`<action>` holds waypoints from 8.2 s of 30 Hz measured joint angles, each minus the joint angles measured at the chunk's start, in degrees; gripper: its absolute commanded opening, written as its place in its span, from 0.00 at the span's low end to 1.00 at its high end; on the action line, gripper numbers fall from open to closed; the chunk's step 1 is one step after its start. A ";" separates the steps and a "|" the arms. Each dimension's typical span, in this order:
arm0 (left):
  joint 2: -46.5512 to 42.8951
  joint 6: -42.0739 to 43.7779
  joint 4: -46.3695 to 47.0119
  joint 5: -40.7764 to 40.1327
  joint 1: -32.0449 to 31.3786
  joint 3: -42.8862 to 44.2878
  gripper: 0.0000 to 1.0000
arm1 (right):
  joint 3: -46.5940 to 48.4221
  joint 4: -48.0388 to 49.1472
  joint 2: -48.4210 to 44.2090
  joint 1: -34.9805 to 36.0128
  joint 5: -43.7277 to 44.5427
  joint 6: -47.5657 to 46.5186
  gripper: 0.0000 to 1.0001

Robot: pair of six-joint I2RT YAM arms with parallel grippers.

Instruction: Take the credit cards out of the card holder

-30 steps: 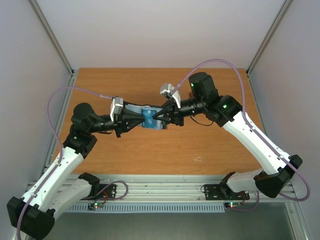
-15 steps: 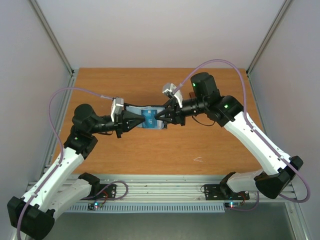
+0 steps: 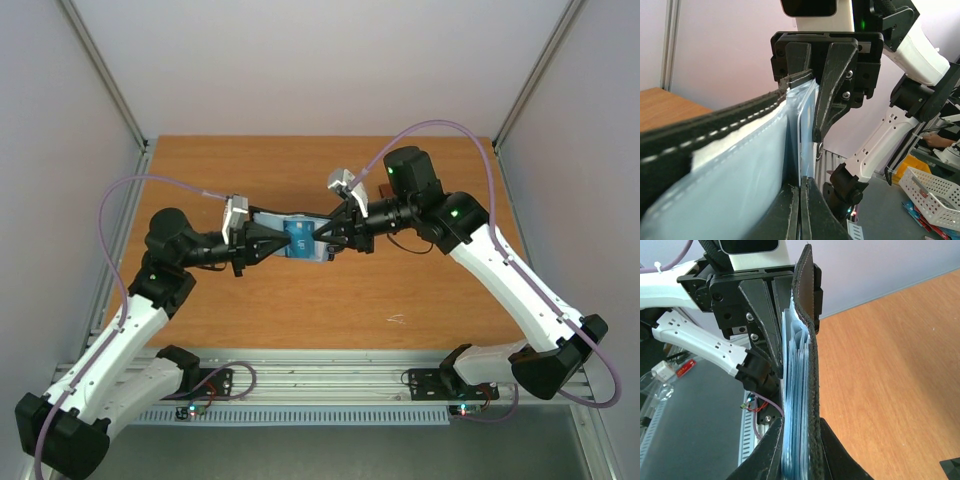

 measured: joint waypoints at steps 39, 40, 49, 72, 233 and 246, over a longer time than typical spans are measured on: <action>21.03 67.21 -65.79 -23.28 -7.91 10.97 0.00 | 3.78 -18.23 0.09 -15.08 32.06 1.36 0.04; 23.74 68.26 -66.93 -24.26 -9.05 13.27 0.00 | 3.78 -18.32 0.15 -15.08 32.83 1.33 0.04; 45.94 74.34 -69.53 -33.00 -16.02 31.93 0.00 | 3.78 -18.95 0.57 -15.30 39.34 -0.39 0.04; 74.10 71.41 -84.72 -39.80 -19.37 57.31 0.00 | 4.76 -20.63 4.70 -22.34 45.03 -4.90 0.04; 0.15 8.61 -4.61 -9.62 -10.36 1.27 0.00 | -1.99 -5.33 -9.29 0.70 14.80 9.33 0.29; -0.44 10.16 -0.63 -10.38 -10.45 1.18 0.00 | -6.43 10.86 -6.43 8.15 20.28 10.27 0.77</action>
